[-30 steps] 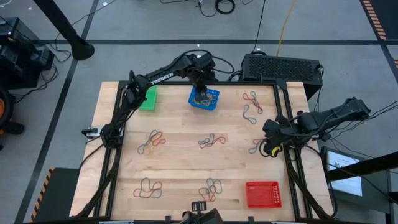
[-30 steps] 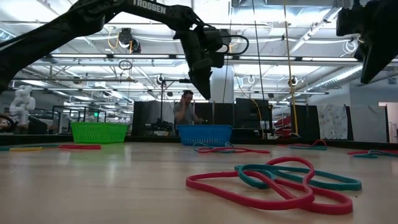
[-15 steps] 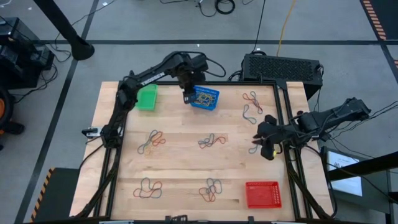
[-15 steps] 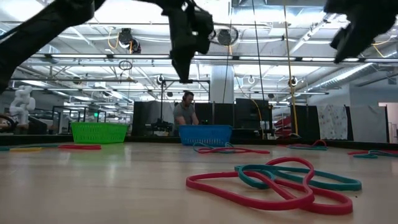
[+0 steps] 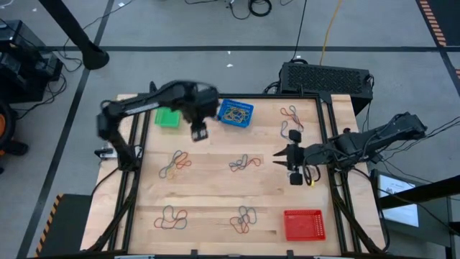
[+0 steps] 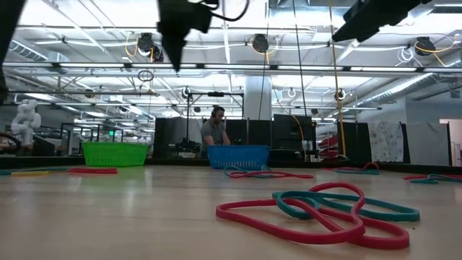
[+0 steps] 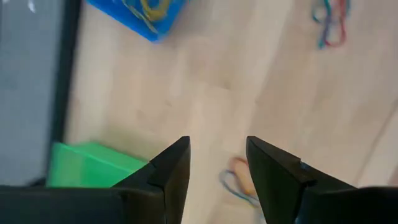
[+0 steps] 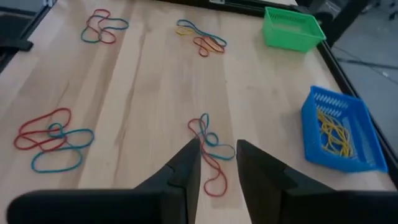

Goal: Sort rubber bands into baskets
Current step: Put the yellow rubber band into the blue bin

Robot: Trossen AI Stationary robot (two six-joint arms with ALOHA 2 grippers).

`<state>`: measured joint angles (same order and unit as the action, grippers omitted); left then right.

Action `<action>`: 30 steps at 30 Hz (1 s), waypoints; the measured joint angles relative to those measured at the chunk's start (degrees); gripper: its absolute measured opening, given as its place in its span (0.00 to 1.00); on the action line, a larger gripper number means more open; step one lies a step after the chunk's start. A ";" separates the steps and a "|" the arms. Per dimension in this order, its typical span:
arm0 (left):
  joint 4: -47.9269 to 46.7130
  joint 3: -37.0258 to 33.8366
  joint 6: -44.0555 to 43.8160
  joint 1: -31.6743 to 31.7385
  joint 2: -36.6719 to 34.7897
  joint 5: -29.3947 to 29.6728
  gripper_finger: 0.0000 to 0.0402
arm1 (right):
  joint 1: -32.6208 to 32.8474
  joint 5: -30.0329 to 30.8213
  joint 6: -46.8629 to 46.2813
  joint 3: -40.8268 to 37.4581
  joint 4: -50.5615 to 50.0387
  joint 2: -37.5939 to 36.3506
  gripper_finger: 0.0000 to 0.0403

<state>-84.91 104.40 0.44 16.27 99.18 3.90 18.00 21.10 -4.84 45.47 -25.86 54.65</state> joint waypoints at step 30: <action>26.15 -57.66 -48.24 -31.00 -15.15 -7.32 0.41 | -12.23 -16.37 16.18 -0.02 25.69 17.67 0.18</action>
<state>-58.77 46.74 -47.80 -14.73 84.03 -3.43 5.77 4.72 11.33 45.45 -0.17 72.32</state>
